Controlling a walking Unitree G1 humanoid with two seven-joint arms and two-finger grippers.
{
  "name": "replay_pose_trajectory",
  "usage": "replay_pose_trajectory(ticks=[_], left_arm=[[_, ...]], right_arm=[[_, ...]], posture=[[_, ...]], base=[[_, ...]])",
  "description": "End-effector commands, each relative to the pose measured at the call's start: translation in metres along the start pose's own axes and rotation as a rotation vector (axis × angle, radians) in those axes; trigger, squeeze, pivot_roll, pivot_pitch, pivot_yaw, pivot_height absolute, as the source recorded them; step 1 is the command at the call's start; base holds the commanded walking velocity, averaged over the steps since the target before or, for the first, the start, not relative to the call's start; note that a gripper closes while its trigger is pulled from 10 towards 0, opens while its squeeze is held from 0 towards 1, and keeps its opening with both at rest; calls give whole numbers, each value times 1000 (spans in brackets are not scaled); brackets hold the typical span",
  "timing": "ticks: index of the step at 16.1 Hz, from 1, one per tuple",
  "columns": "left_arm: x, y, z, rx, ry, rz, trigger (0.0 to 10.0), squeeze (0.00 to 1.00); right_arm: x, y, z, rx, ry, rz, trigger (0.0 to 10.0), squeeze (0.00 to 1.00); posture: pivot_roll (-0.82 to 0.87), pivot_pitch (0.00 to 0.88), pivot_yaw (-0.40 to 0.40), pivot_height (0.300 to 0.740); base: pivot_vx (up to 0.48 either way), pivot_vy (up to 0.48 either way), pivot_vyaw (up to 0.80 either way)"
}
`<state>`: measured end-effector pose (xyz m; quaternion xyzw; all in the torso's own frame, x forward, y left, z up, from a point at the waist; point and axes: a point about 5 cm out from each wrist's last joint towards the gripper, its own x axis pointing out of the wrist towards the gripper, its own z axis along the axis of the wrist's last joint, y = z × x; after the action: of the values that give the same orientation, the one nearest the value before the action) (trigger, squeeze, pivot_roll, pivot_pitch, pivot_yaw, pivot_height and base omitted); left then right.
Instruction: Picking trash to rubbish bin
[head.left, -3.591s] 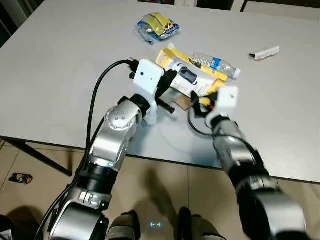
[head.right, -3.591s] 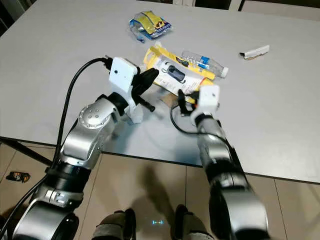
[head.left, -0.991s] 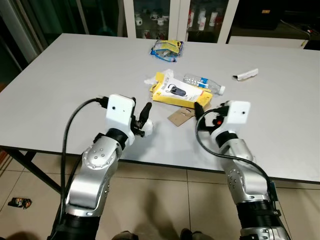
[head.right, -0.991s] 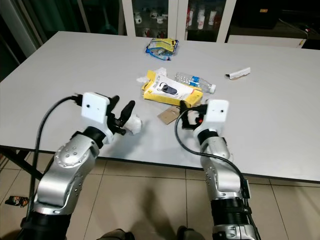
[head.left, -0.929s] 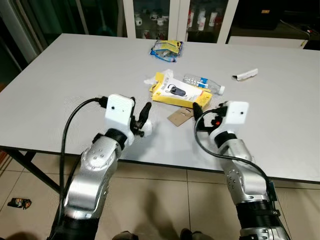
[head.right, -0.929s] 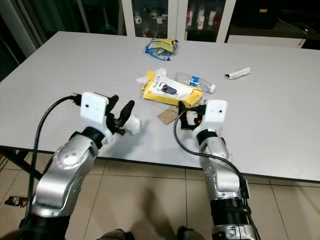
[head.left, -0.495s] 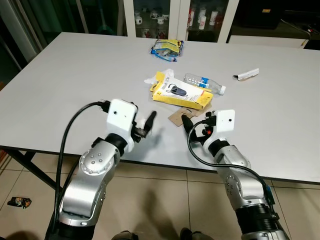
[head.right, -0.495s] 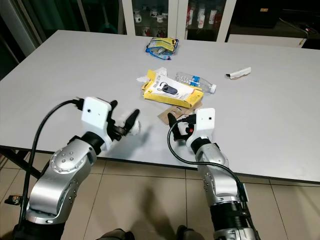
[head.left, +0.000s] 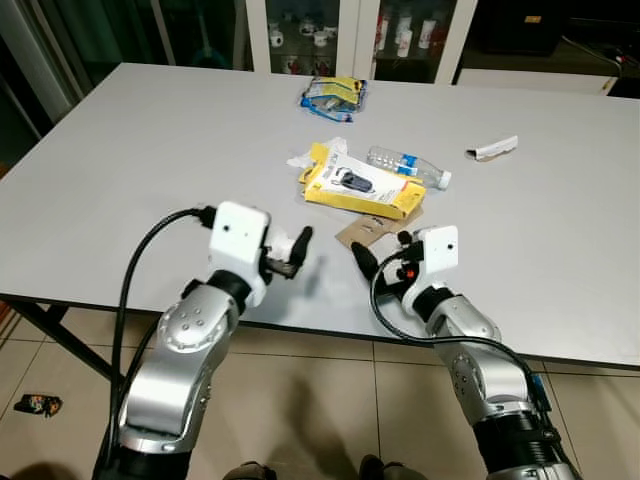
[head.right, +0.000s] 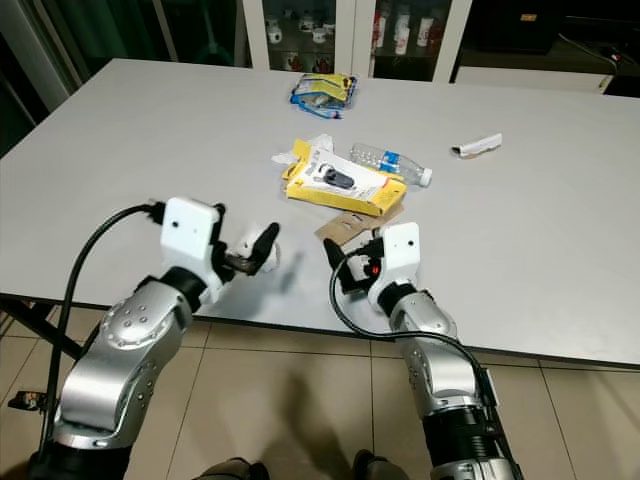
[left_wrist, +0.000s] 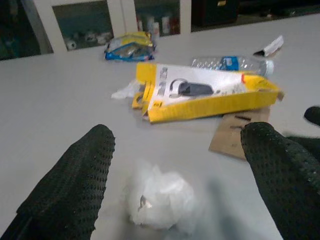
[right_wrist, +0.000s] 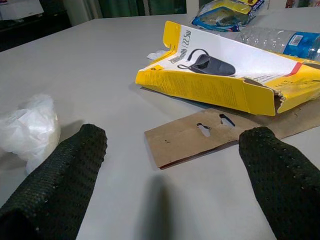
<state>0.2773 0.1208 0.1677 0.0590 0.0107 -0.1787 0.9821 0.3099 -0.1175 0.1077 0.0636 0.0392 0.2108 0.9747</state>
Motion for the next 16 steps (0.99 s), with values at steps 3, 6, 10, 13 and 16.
replay_pose_trajectory(ticks=[3,6,10,13,16], left_arm=[[-3,-1,-12,-14,48,-7,10000,1000],[-2,-6,-19,-18,67,-30,10000,1000],[5,-10,-14,-1,43,-43,10000,1000],[15,-8,-16,34,33,-1,10000,1000],[31,0,-30,63,24,90,10000,0]], right_arm=[[-1,-2,-3,-1,20,3,10000,0],[1,1,-5,4,24,13,10000,0],[2,1,-4,6,17,15,10000,0],[3,2,-4,9,14,17,10000,0],[4,5,-3,9,9,24,10000,0]], posture=[[25,94,-1,740],[23,92,-4,740],[21,86,-4,740],[18,85,-2,740],[6,77,-6,740]], base=[[0,0,0],[0,0,0],[0,0,0],[0,0,0],[0,0,0]])
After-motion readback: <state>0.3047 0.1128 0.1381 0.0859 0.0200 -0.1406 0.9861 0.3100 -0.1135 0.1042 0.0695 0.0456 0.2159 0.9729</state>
